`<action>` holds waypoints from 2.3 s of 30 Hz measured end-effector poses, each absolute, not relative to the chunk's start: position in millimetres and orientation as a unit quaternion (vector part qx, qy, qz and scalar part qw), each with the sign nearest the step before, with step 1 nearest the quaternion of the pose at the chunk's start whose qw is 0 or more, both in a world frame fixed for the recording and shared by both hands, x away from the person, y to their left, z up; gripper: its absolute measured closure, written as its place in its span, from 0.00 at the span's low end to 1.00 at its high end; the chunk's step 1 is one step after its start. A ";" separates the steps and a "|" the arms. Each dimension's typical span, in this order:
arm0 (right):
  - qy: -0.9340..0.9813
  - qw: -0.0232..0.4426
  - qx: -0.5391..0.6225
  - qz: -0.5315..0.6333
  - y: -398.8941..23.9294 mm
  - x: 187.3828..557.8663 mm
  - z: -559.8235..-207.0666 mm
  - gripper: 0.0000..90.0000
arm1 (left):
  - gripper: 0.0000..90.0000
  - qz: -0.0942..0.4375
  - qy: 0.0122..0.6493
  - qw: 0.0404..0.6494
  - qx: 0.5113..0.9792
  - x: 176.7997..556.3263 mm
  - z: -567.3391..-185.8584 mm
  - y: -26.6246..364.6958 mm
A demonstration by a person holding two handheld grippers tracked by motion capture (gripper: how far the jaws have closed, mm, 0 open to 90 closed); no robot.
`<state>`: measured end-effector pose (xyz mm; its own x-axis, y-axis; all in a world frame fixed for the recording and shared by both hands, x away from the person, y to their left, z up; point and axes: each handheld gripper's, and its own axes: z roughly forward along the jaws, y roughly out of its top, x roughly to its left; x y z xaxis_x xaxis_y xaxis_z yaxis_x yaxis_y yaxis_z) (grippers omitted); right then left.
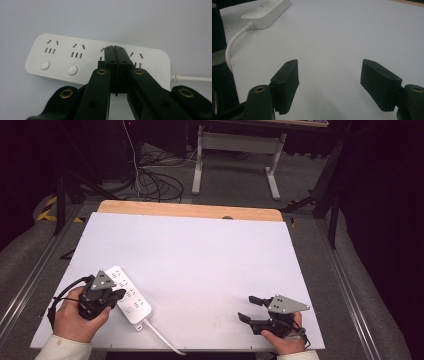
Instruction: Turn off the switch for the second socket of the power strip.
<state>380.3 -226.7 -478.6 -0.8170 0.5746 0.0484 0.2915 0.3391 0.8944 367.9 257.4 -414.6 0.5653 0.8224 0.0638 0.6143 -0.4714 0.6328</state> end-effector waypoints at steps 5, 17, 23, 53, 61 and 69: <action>0.807 0.139 0.269 0.508 -226.6 380.6 -479.0 0.35 | 1.00 0.178 0.426 0.287 0.839 367.3 -413.6 257.3; 0.807 0.137 0.271 0.506 -226.6 380.9 -479.8 0.35 | 0.69 0.177 0.384 0.329 0.844 366.9 -408.1 257.3; 0.807 0.136 0.272 0.507 -227.0 380.6 -479.8 0.35 | 0.53 0.190 0.374 0.343 0.840 366.4 -408.1 259.3; 0.805 0.139 0.268 0.511 -228.8 379.3 -478.6 0.35 | 0.20 0.195 0.310 0.484 0.795 349.9 -422.5 285.2; 0.804 0.139 0.268 0.512 -228.9 379.1 -478.4 0.35 | 0.17 0.194 0.324 0.482 0.791 340.1 -438.2 301.1; 0.804 0.138 0.267 0.514 -228.7 378.9 -478.3 0.35 | 0.17 0.192 0.339 0.501 0.773 336.0 -451.5 315.4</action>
<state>378.9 -228.7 -478.3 -0.8196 0.5705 0.0522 0.2869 0.3300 0.8993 336.0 315.4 -451.5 0.6971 0.7157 -0.0421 0.3315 -0.2697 0.9041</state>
